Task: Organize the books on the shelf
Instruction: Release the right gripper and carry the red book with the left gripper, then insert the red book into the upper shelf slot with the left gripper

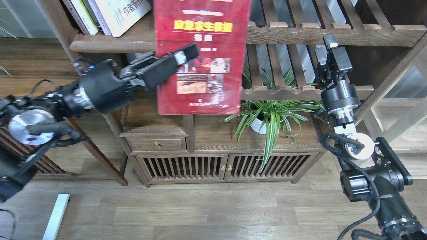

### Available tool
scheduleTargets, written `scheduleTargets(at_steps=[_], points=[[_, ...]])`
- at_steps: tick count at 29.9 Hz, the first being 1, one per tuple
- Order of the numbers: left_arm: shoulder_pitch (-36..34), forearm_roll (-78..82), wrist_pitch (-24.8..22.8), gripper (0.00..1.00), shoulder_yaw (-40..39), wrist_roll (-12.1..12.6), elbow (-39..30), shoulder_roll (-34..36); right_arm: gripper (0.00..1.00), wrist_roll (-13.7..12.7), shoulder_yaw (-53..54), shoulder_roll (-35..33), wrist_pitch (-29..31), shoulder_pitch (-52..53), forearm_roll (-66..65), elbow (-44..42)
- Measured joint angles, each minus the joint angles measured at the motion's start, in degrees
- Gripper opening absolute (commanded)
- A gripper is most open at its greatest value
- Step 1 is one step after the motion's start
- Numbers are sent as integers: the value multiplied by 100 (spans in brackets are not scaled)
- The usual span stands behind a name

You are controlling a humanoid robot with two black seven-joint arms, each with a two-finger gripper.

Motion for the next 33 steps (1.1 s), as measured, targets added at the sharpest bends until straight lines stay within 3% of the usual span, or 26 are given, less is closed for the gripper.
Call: scheduleTargets(at_steps=[8, 18, 33], points=[[130, 20, -39, 8, -608, 23, -39, 1227, 74, -7, -144, 25, 0, 212, -24, -47], [463, 23, -40, 9, -1370, 19, 29, 2118, 74, -22, -430, 33, 0, 259, -30, -126], [483, 216, -39, 12, -1713, 70, 853, 2319, 74, -39, -659, 44, 0, 396, -45, -213]])
